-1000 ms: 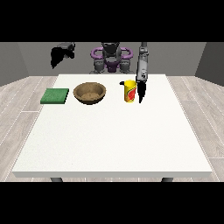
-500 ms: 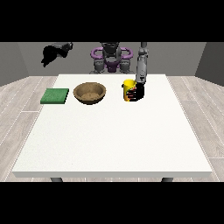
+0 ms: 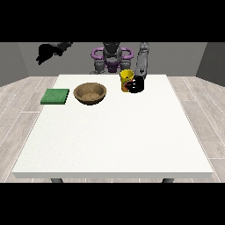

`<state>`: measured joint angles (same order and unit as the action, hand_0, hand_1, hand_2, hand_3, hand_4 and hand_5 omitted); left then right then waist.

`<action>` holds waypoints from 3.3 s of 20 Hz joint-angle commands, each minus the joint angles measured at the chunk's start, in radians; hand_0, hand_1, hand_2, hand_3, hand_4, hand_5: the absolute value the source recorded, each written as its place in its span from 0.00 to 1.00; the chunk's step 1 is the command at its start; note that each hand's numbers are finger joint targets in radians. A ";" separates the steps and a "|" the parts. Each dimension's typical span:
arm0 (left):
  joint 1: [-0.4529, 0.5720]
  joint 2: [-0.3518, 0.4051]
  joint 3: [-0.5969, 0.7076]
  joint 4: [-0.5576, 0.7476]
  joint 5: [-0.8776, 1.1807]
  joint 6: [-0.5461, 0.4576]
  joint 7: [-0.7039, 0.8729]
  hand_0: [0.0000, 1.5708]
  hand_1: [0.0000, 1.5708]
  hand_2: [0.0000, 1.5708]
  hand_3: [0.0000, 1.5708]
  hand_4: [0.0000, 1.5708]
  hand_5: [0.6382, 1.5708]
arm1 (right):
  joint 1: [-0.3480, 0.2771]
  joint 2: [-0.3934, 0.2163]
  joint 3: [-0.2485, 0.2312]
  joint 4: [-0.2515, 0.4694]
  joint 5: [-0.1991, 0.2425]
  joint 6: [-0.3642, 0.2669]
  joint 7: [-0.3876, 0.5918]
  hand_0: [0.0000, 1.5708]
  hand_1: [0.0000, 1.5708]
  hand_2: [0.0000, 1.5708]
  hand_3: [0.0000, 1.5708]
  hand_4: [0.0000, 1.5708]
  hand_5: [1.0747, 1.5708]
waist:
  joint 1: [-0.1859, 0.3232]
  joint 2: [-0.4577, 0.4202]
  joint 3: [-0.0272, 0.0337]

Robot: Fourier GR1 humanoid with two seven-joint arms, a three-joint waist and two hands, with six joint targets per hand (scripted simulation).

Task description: Pick the cup and pour the ball into the bowl, then pick the bowl and place it on the pad

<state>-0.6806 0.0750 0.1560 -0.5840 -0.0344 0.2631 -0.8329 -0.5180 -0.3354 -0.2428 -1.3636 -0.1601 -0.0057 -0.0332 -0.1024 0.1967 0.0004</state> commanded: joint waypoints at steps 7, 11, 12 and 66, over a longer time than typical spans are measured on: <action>-0.140 0.020 -0.063 -0.010 -0.118 0.173 0.174 0.86 0.86 1.00 1.00 0.84 0.61 | 0.016 -0.035 -0.048 0.098 -0.035 0.074 -0.099 0.00 0.00 0.23 0.43 0.35 1.00 | -0.030 0.000 -0.0001; -0.113 0.002 -0.121 -0.011 -0.186 0.206 0.181 0.86 0.86 1.00 1.00 0.84 0.61 | -0.010 -0.075 -0.080 0.151 -0.045 0.082 -0.085 0.00 0.00 0.21 0.43 0.34 1.00 | 0.013 -0.017 -0.0002; -0.163 0.029 -0.135 0.014 -0.228 0.259 0.252 0.86 0.86 1.00 1.00 0.84 0.62 | 0.001 -0.089 -0.074 0.146 -0.053 0.117 -0.079 0.00 0.00 0.21 0.42 0.34 1.00 | -0.035 -0.022 0.0004; -0.452 -0.024 -0.803 -0.044 -1.269 0.193 1.153 0.94 0.94 1.00 1.00 0.90 0.73 | -0.033 -0.165 -0.093 0.538 0.021 0.165 -0.266 0.00 0.00 0.23 0.41 0.36 0.99 | 0.084 -0.157 0.0000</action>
<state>-1.1134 0.0287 -0.7289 -0.5500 -1.3780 0.4333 0.3628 -0.6045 -0.4679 -0.3108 -0.8657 -0.1436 0.1504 -0.2601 -0.0778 0.0533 0.0000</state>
